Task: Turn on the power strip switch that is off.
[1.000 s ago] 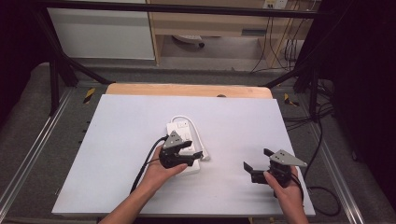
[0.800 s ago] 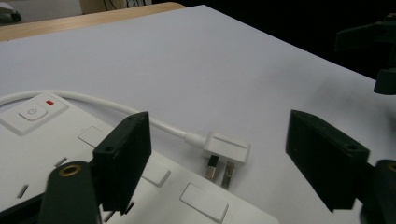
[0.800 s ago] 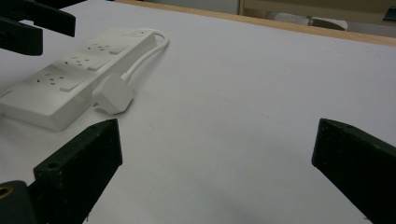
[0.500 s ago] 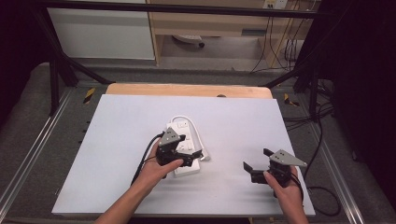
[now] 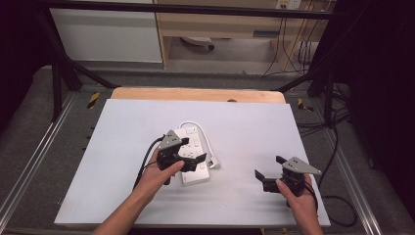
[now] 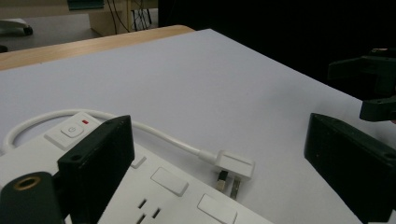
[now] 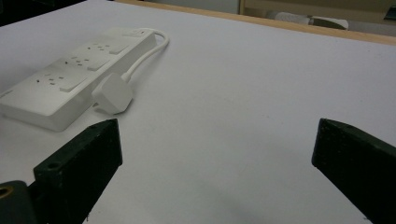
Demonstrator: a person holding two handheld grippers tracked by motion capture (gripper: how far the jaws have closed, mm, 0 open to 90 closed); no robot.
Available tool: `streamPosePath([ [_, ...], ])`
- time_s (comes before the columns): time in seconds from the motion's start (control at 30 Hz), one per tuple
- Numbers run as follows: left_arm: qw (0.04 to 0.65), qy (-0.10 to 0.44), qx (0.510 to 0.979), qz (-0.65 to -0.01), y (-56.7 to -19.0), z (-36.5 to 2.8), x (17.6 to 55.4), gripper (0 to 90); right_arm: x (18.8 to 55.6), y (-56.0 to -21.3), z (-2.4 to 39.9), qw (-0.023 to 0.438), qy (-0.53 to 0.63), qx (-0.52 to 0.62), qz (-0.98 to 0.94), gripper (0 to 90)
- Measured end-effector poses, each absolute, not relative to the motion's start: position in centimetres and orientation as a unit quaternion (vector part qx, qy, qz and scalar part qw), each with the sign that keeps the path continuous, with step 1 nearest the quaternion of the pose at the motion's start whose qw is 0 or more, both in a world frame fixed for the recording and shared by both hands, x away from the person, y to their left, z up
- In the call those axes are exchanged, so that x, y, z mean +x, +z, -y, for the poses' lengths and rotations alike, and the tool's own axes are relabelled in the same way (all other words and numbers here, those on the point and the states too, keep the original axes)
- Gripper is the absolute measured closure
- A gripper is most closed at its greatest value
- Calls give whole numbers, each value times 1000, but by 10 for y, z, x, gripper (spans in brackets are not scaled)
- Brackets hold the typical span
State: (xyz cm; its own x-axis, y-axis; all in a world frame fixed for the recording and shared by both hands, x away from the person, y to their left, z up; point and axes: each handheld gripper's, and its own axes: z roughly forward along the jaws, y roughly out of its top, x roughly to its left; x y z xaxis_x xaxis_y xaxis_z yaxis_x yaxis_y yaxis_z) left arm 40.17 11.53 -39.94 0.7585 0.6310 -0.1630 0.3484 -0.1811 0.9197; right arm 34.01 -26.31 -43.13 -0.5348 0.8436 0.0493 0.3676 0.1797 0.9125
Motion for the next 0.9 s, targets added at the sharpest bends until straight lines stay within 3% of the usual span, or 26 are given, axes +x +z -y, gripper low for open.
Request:
streamPosePath([
  [0.9, 573, 159, 731, -335, -373, -167, 393, 63, 340, -432, 262, 244, 485, 416, -729, 22],
])
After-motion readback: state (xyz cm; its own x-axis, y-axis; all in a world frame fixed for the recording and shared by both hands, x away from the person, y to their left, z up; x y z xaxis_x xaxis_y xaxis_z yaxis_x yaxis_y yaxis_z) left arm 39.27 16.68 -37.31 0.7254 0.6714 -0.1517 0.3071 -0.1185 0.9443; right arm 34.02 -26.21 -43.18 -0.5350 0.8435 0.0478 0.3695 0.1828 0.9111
